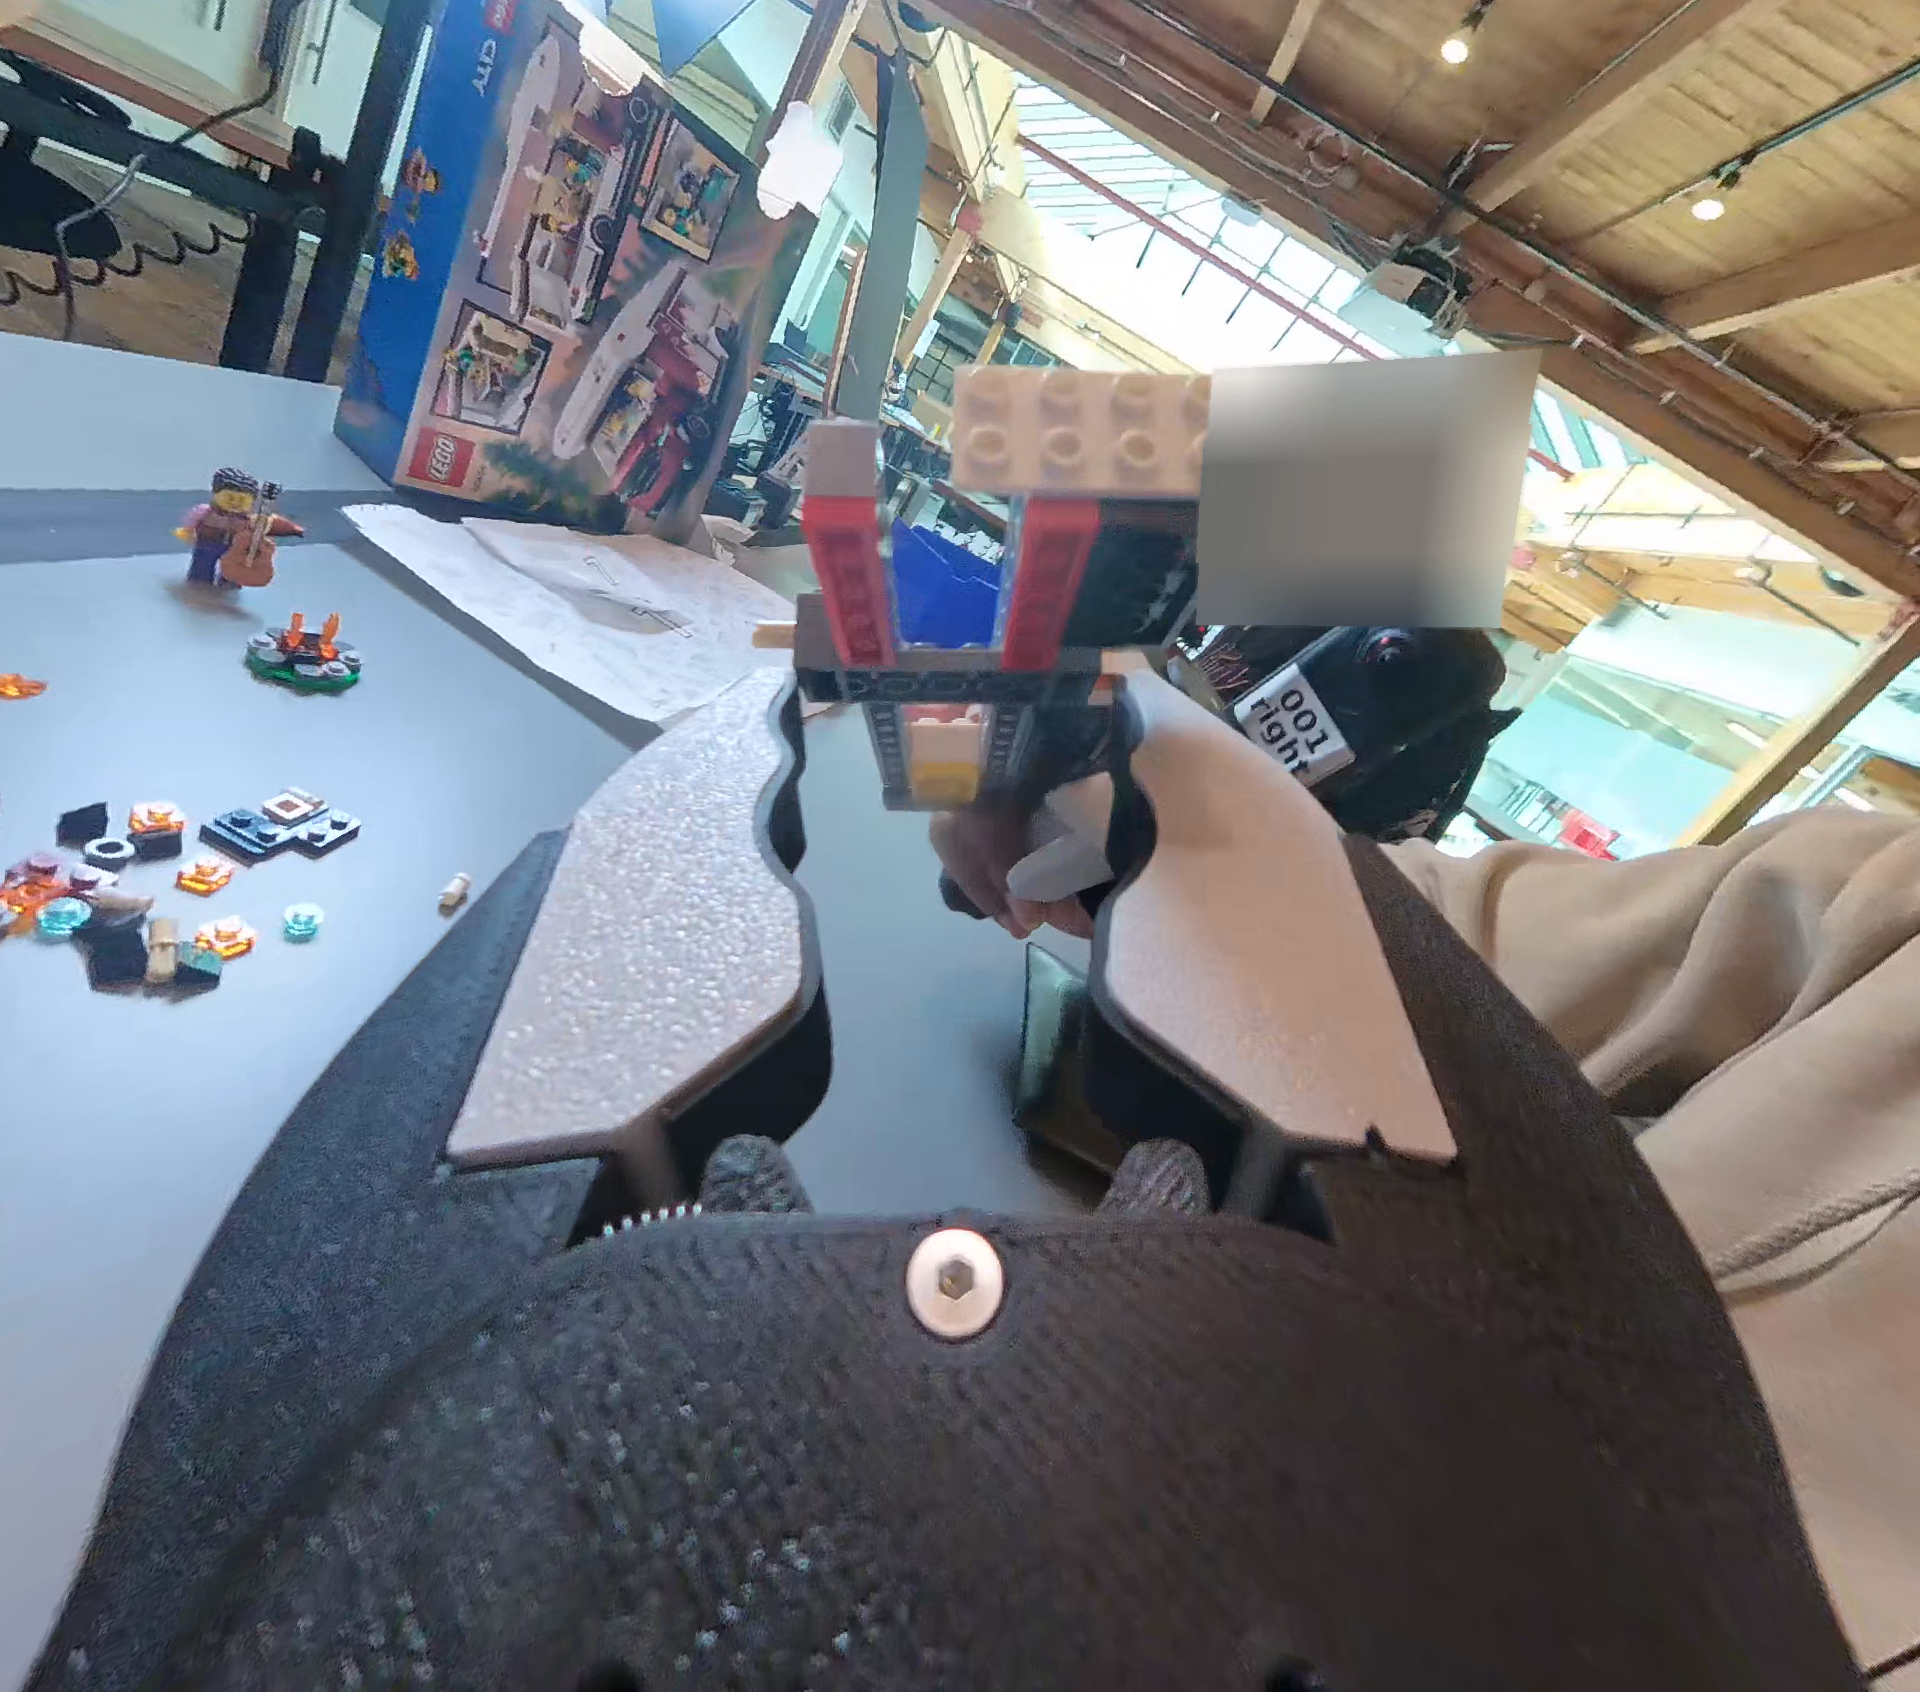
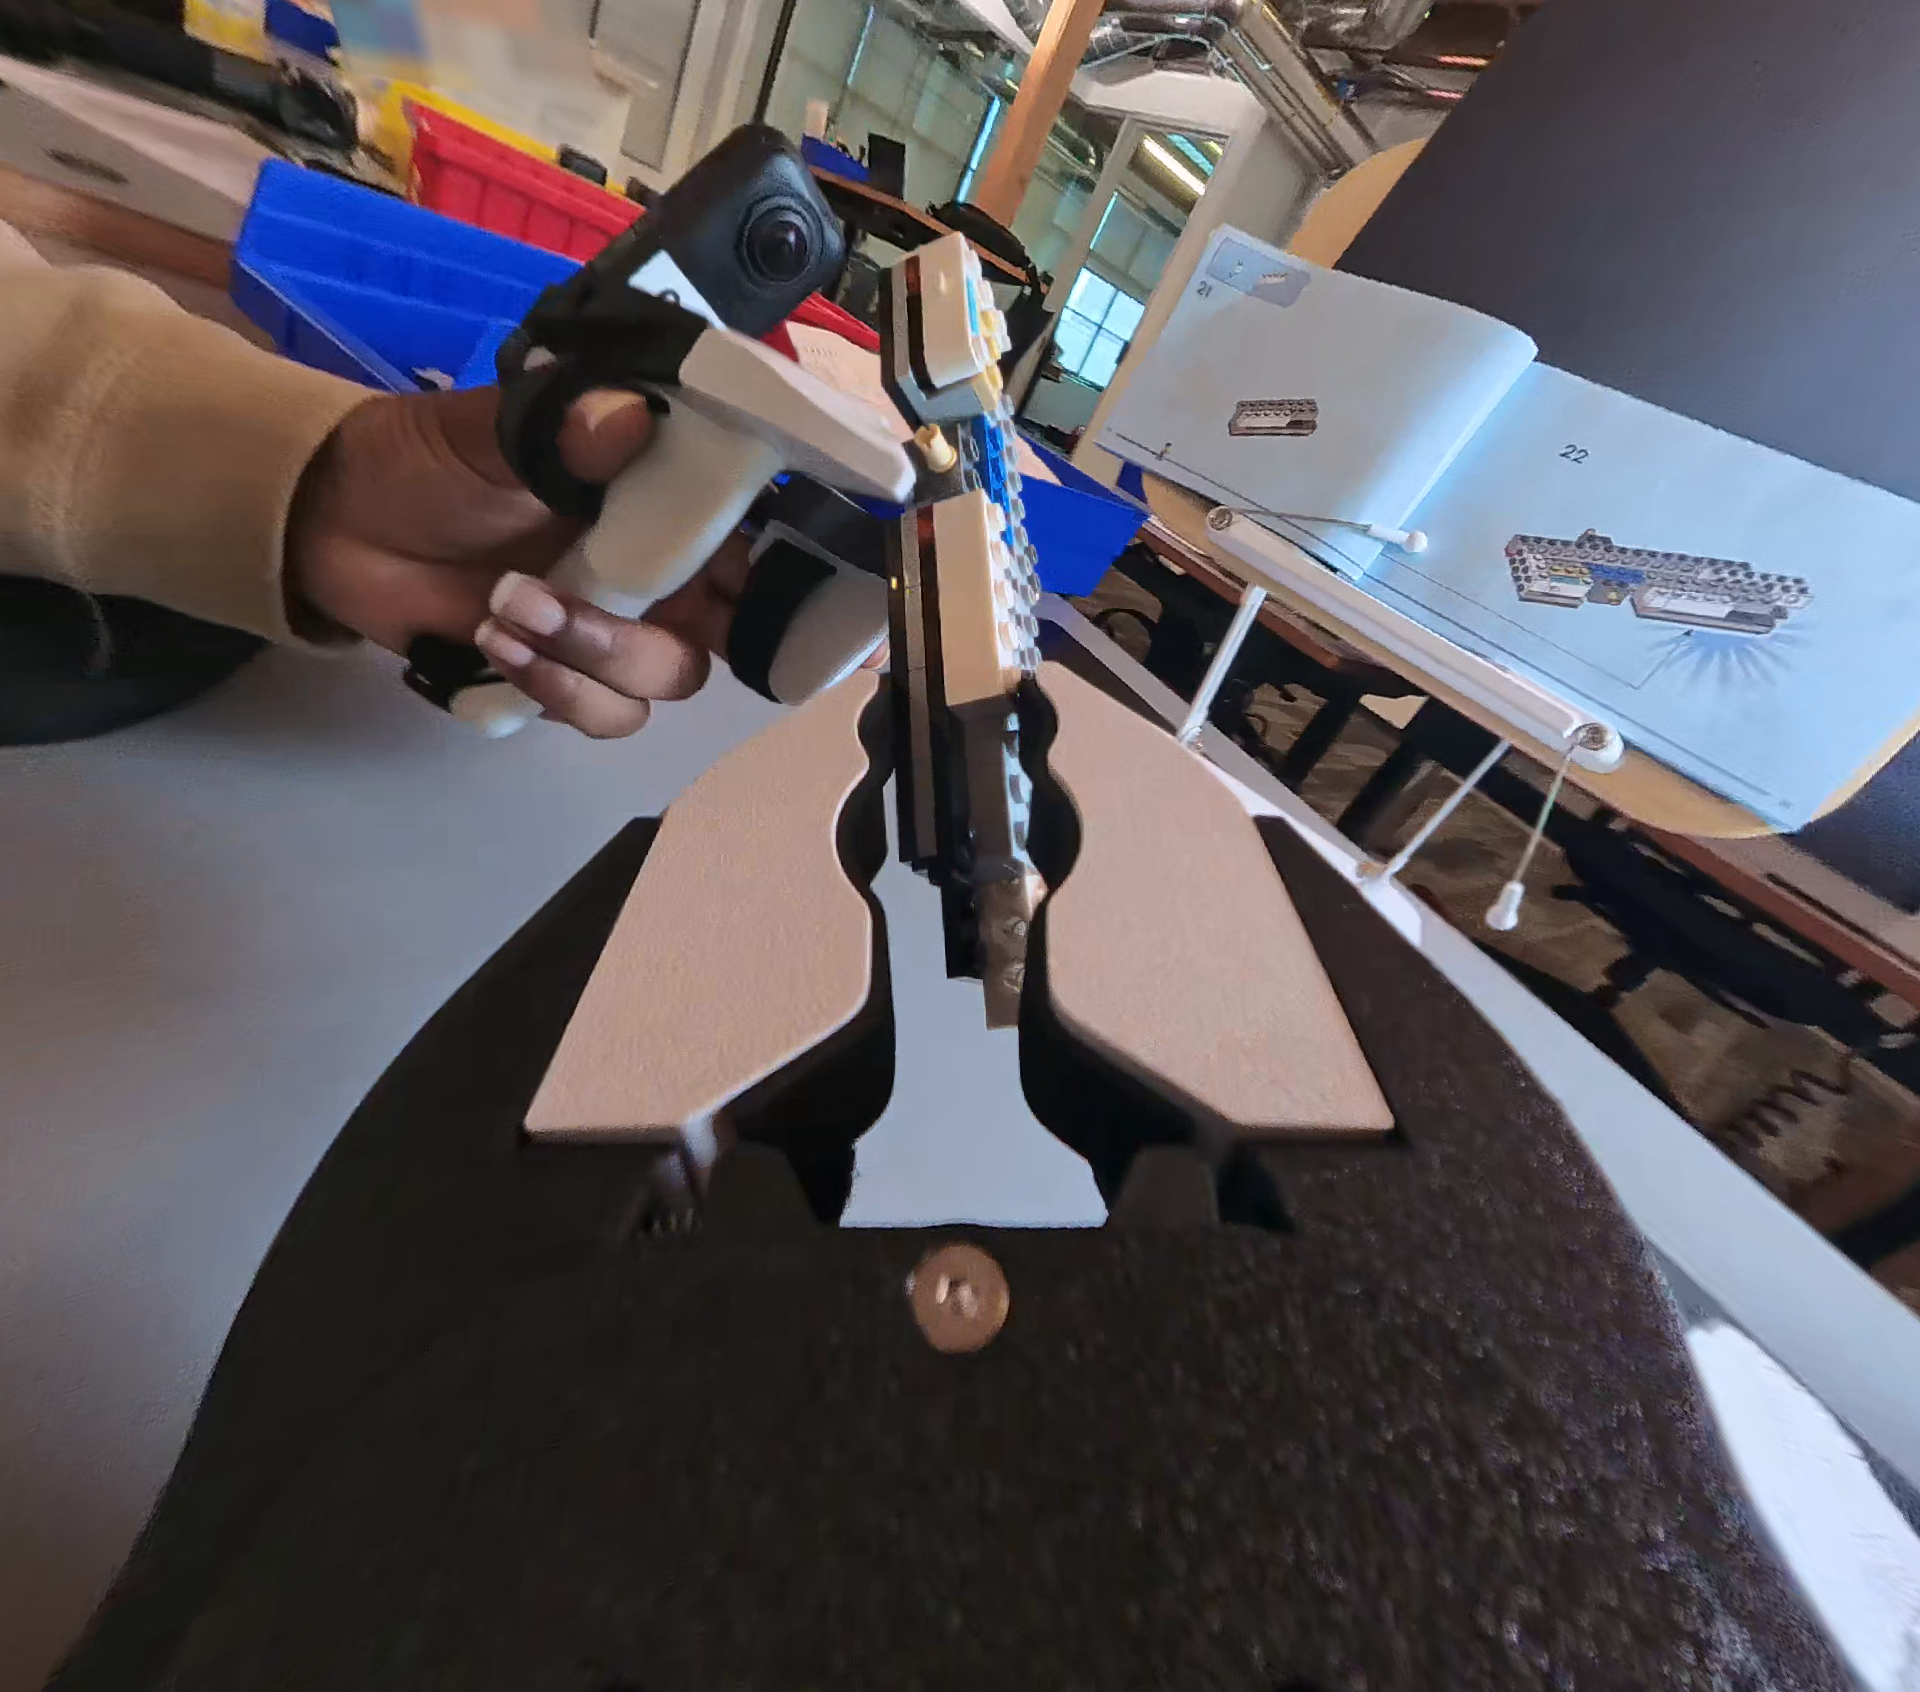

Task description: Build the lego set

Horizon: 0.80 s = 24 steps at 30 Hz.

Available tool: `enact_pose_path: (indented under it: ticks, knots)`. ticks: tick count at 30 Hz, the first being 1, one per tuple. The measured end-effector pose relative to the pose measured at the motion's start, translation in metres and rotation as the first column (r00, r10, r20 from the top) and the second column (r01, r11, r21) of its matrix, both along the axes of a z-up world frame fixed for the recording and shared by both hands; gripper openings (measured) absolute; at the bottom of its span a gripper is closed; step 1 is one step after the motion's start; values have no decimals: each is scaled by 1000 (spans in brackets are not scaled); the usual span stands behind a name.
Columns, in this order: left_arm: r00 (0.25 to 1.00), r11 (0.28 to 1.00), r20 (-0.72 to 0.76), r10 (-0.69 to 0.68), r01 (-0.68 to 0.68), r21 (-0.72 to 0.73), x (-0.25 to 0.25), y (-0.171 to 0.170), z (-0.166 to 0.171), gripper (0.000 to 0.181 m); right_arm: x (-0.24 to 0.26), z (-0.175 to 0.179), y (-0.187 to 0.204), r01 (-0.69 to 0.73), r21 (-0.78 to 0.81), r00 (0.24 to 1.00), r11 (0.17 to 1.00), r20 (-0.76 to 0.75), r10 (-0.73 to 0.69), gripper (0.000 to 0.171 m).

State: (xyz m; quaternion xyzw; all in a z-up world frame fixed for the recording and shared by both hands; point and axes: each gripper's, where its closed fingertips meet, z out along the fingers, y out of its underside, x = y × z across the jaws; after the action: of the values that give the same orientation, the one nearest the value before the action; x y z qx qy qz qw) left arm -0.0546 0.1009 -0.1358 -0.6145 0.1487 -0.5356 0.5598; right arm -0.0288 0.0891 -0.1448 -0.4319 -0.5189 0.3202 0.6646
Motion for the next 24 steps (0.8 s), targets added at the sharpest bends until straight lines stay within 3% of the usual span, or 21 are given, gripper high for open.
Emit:
enact_pose_path:
  ticks: [8,12,17,24]
  knots:
    - [998,997,-28,55,-54,51,1,-1,-5,55,1,-2,1,-70,-96,997,993,-28,68,22]
    - [996,995,-3,88,-88,54,-3,-2,-2,44,0,2,-3,-89,-111,995,990,-47,84,22]
    - [991,992,57,120,-122,28,-3,-3,1,60,-2,0,-5,-60,-90,998,994,-30,58,22]
    - [985,988,91,143,-148,49,-6,-6,6,53,-3,0,-8,-35,-30,999,999,-14,35,22]
